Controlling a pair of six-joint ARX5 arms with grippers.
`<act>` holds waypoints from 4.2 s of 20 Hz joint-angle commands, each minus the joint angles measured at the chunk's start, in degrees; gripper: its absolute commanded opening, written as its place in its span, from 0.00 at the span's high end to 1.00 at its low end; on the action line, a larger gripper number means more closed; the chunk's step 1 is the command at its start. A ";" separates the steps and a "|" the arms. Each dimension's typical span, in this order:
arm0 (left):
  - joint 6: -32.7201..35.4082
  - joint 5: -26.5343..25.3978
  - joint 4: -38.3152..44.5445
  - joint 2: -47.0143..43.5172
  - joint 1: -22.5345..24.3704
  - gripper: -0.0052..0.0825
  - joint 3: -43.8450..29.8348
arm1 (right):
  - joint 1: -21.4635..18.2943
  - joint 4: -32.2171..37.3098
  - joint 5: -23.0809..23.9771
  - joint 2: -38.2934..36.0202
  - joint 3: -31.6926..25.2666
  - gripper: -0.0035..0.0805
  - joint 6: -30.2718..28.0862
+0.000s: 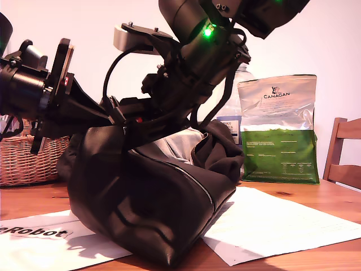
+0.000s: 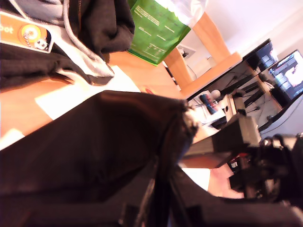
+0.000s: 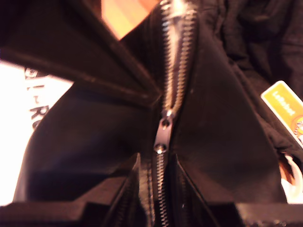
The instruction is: Open the zipper in the zip bag in front of you
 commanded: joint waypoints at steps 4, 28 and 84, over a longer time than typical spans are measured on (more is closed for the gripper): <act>-4.98 1.07 -2.25 -0.13 -0.11 0.97 0.13 | 0.26 0.87 0.33 1.29 1.09 0.71 1.25; -10.71 5.73 1.14 -0.04 -0.04 0.97 0.13 | -0.11 3.50 -1.90 2.21 1.14 0.90 1.20; -5.86 -15.56 3.23 -0.04 -4.24 0.97 0.13 | -1.22 -3.13 -1.25 2.21 1.14 0.97 -2.32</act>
